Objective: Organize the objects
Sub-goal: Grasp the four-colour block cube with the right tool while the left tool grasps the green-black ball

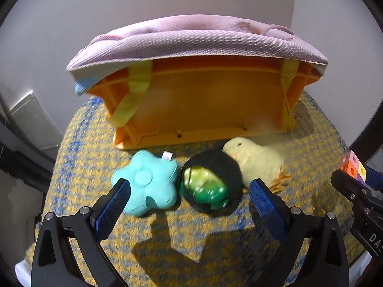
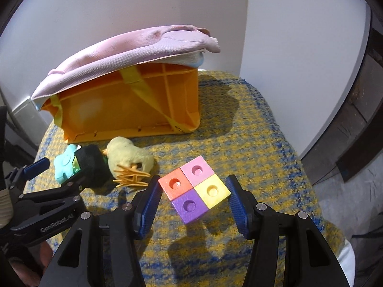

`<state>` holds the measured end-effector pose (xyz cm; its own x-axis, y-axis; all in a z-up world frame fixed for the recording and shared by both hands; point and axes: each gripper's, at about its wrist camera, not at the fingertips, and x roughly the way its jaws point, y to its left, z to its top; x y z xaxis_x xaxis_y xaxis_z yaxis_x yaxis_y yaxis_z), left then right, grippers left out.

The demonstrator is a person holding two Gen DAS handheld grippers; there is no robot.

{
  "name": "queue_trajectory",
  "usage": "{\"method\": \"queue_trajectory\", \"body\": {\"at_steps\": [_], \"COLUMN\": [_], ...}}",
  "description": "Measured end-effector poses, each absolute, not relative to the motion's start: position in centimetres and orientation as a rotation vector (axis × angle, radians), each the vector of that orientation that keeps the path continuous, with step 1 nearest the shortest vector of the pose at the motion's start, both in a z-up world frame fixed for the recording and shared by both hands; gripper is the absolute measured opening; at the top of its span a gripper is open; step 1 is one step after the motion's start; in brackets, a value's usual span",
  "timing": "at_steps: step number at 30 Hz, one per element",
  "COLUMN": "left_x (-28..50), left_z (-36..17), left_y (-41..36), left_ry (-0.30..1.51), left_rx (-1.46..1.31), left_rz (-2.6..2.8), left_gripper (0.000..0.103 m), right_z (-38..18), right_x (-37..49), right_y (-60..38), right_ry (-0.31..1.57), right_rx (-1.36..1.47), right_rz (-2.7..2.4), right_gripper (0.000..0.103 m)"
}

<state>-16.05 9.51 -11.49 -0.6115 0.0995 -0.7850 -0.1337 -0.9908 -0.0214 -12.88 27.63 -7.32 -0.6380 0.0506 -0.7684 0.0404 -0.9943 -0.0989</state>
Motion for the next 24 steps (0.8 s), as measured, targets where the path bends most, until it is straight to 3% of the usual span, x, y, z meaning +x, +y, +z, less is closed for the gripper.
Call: {"method": "queue_trajectory", "body": {"at_steps": [12, 19, 24], "left_x": [-17.5, -17.4, -18.0], "left_z": [-12.9, -13.2, -14.0], "left_y": [11.0, 10.9, 10.2], "left_ry": [0.055, 0.042, 0.002], "left_rx": [-1.336, -1.342, -1.381], "left_rz": [2.676, 2.648, 2.648], "left_gripper": [0.09, 0.064, 0.063], "right_z": [-7.9, -7.8, -7.7], "right_x": [-13.9, -13.9, -14.0], "right_y": [29.0, 28.9, 29.1], "right_ry": [-0.112, -0.114, -0.117], "right_rx": [-1.355, -1.364, -1.373], "right_rz": [2.814, 2.817, 2.816], "right_gripper": [0.055, 0.055, 0.055]}}
